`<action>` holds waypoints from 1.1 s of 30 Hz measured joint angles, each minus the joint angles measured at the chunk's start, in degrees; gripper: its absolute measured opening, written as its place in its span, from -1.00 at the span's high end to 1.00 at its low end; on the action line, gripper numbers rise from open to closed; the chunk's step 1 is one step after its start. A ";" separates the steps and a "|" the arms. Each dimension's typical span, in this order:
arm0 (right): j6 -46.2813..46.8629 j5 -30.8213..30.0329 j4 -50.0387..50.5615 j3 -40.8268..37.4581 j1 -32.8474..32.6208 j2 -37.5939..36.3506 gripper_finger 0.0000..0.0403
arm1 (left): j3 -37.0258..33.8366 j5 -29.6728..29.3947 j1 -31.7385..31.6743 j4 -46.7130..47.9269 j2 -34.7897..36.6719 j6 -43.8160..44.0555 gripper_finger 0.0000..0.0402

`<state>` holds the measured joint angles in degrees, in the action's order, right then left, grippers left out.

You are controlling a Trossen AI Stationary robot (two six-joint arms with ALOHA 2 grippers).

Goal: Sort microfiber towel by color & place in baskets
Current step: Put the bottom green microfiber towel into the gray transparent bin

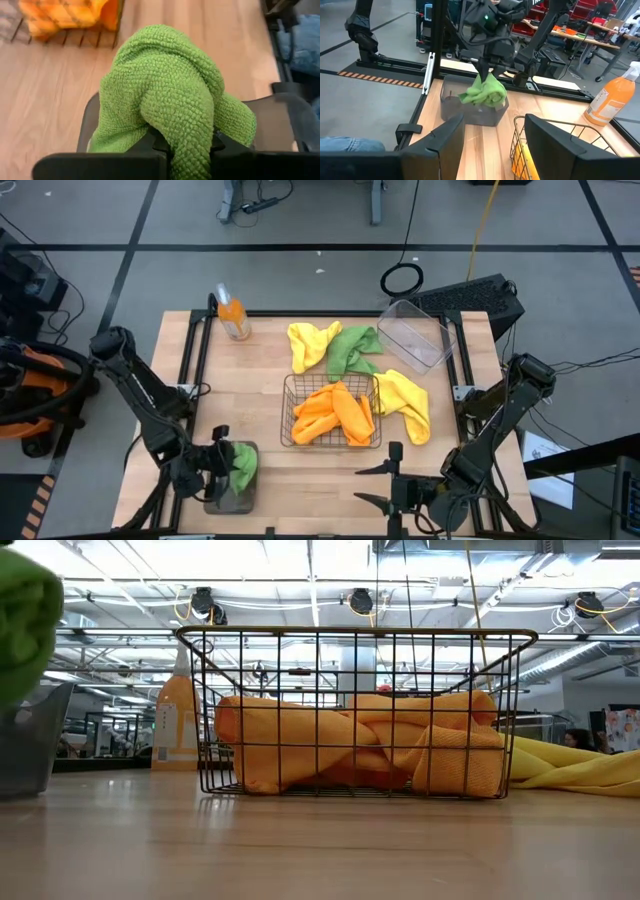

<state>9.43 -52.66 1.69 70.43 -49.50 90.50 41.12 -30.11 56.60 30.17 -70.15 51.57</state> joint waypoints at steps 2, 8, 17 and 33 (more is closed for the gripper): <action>0.00 0.00 0.00 0.00 0.03 0.00 0.02 | -0.94 0.00 0.02 0.07 0.00 2.07 0.76; 0.00 0.00 -0.02 0.00 0.04 0.00 0.02 | -2.67 -0.07 0.00 -0.05 0.00 5.13 0.47; 0.28 0.00 -0.02 0.00 0.04 0.02 0.01 | -4.17 3.00 0.00 -0.49 0.00 8.09 -0.05; 0.39 0.02 -0.03 0.00 0.94 0.02 0.01 | 0.97 7.83 0.00 3.93 0.09 7.95 -0.53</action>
<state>9.82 -52.64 1.67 70.43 -48.55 90.52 42.10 -22.28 56.60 34.10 -70.06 59.52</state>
